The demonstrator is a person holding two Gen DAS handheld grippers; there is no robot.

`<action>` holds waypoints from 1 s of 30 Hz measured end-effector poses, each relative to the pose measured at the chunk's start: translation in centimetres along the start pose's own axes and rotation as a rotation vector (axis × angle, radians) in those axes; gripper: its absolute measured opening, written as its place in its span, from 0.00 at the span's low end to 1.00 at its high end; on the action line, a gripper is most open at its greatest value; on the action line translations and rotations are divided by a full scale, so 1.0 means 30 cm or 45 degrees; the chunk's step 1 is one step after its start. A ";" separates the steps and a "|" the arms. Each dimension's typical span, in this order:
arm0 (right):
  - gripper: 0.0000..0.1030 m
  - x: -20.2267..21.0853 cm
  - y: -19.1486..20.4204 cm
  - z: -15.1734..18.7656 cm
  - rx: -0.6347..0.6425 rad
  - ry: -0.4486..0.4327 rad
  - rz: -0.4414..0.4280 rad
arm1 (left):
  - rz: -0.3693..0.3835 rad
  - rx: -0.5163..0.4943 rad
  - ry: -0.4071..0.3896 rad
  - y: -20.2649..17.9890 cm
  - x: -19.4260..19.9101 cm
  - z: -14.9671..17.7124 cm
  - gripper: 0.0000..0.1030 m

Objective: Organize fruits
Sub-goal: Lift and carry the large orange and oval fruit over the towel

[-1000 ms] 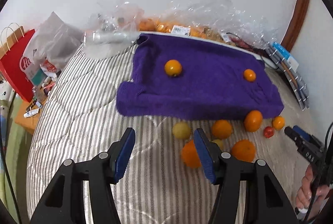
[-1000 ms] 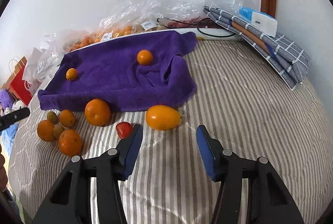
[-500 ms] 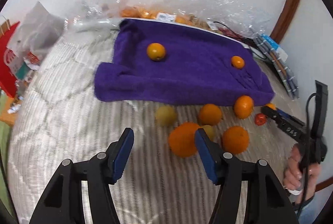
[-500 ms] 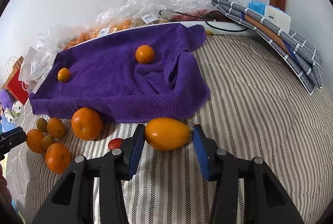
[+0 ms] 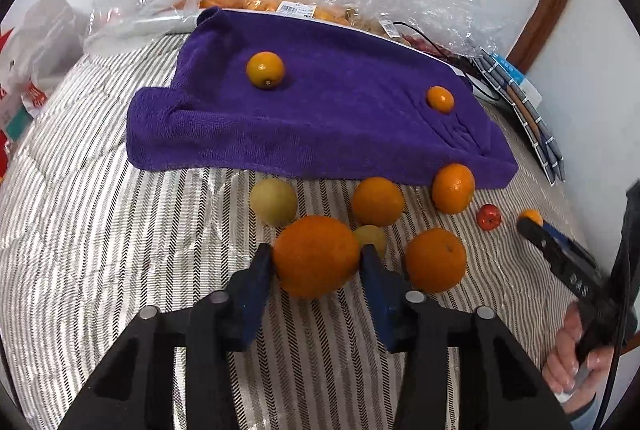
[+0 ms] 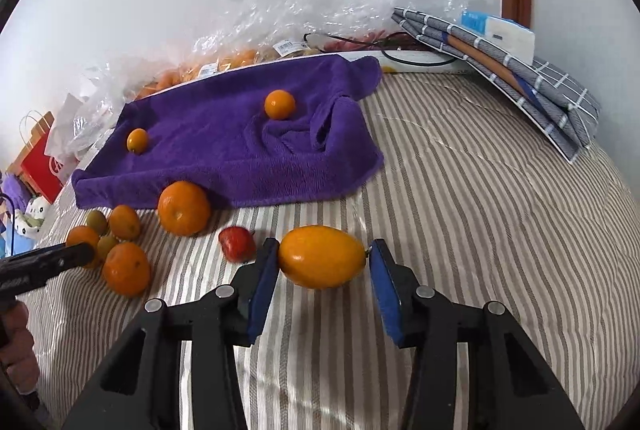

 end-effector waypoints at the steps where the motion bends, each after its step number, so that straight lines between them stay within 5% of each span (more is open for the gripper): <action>1: 0.44 0.010 0.001 0.010 0.004 -0.001 0.006 | 0.010 0.008 -0.005 0.004 0.000 -0.001 0.40; 12: 0.44 0.081 0.029 0.082 0.012 -0.006 0.023 | 0.006 0.026 -0.052 0.039 0.086 -0.001 0.40; 30: 0.44 0.157 0.071 -0.011 -0.013 -0.008 0.042 | 0.032 0.018 -0.125 -0.001 0.204 -0.049 0.40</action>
Point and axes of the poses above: each gripper's, at about its wrist camera, not at the fingertips, and x roughly against the way its jaws point, y to its left, z to its underside, the point moved 6 cm from there along -x, roughly the way its jaws point, and after that the axes turned 5 degrees about -x, right-handed, at the moved point
